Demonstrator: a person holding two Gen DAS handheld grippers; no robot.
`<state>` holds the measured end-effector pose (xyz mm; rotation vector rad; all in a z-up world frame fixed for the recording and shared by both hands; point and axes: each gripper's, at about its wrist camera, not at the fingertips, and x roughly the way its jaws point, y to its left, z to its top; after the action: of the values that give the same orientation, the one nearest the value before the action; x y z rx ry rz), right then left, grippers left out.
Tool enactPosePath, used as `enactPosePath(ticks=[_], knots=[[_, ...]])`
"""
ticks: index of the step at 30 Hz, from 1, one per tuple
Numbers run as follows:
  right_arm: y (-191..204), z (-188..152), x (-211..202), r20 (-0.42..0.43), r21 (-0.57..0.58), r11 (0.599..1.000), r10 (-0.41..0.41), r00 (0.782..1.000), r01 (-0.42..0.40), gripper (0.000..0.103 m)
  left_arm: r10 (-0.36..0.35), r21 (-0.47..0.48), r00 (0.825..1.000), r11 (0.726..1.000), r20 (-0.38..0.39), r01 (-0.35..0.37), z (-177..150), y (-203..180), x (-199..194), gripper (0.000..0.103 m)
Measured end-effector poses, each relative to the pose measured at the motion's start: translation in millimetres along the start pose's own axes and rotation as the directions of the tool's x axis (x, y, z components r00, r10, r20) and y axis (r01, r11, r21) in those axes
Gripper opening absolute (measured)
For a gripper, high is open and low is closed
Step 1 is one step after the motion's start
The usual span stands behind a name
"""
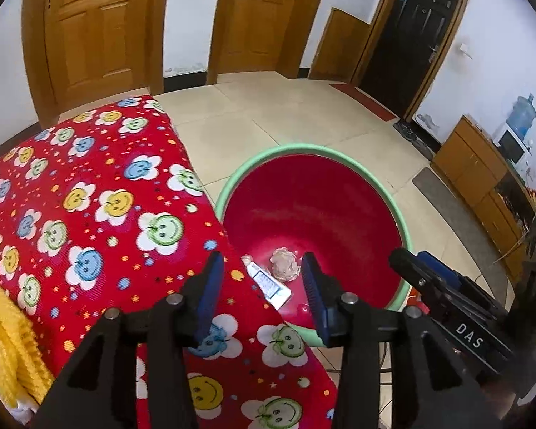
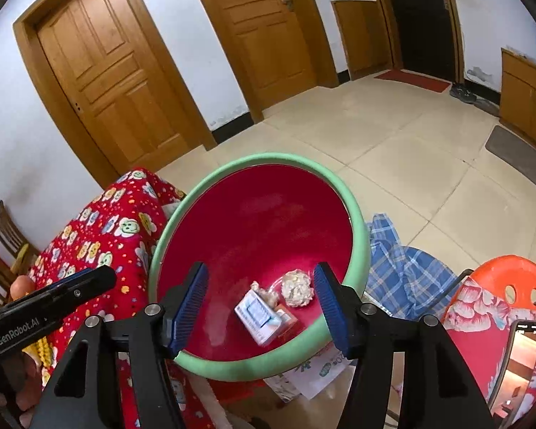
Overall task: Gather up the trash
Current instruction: 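Open both tools to drop the teal box and tissue into the bin, then move both tools back over the table toward the plastic bag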
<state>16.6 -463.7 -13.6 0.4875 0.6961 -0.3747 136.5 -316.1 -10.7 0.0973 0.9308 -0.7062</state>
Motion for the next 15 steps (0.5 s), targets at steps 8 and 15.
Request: enactPosePath(ticks=[8,15], knots=[[10.3,-3.3,-14.7,0.011,-0.004,1.000,0.019,1.000,-0.019,0.066,0.057,-0.055,0.997,0.997,0.041,-0.055,-4.3,19.9,-26.9,0.068],[23.3,-6.4,-31.7,0.028,-0.021,0.999,0.041,0.999,-0.041,0.078,0.104,-0.114,0.993,0.989,0.061,-0.097,-11.7,40.2,-48.2,0.075]])
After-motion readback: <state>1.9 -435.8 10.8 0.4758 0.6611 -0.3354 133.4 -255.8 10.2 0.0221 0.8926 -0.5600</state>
